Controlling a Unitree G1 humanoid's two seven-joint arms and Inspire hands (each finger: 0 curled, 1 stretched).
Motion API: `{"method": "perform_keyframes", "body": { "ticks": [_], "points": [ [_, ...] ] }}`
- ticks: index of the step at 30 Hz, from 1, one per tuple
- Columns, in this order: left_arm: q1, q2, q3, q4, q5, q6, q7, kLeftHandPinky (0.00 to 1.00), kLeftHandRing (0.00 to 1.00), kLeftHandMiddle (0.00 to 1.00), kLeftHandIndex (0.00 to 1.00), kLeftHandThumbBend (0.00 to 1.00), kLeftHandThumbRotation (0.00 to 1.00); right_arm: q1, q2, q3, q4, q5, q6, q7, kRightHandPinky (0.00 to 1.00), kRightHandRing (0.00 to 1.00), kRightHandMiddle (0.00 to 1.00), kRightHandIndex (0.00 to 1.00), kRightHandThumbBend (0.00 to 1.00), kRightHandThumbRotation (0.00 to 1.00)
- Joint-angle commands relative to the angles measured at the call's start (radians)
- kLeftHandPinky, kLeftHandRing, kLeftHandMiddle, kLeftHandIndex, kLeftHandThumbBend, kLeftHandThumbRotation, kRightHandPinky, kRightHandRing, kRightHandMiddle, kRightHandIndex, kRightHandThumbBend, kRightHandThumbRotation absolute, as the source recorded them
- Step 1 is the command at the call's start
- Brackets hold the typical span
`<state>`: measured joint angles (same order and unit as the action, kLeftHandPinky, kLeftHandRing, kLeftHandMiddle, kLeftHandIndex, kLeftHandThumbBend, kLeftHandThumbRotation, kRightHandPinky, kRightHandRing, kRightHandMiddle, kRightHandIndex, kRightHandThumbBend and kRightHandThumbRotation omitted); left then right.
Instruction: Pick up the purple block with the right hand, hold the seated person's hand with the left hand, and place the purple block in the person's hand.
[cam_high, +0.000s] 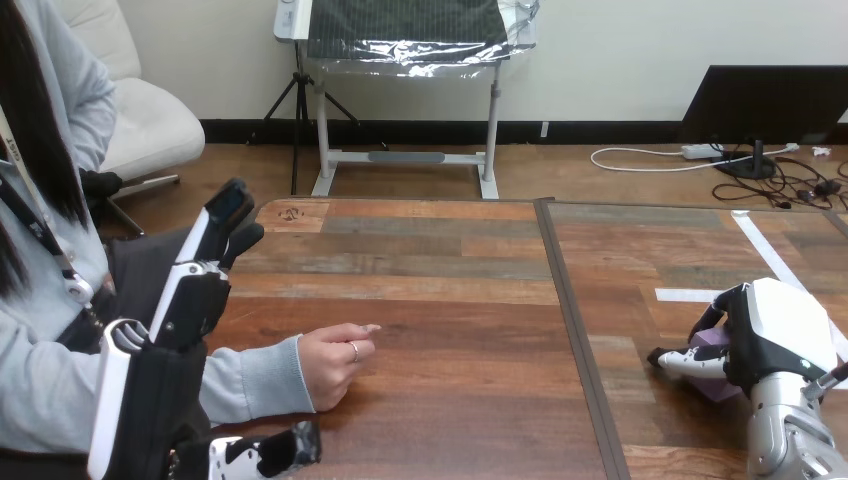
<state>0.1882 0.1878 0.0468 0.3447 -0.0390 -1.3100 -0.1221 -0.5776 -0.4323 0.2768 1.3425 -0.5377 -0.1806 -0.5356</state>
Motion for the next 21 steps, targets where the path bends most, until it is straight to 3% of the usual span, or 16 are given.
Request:
{"method": "perform_keyframes", "body": {
  "ticks": [1,11,21],
  "points": [
    [-0.050,0.001,-0.009,-0.028,-0.007,0.005,-0.002,0.89,0.95,0.96,0.93,1.00,0.67,-0.016,0.011,-0.018,-0.006,0.021,-0.035,-0.015,0.06,0.12,0.20,0.29,0.47,0.09],
    [-0.045,-0.022,0.026,-0.046,0.045,0.031,0.010,0.88,0.95,0.96,0.93,1.00,0.70,-0.017,0.015,-0.023,-0.015,0.035,-0.078,-0.025,0.05,0.11,0.18,0.27,0.45,0.09],
    [-0.044,-0.026,0.029,-0.047,0.062,0.040,0.019,0.87,0.94,0.96,0.93,1.00,0.70,-0.017,0.021,-0.029,-0.023,0.050,-0.128,-0.038,0.06,0.11,0.18,0.26,0.45,0.07]
  ]
}}
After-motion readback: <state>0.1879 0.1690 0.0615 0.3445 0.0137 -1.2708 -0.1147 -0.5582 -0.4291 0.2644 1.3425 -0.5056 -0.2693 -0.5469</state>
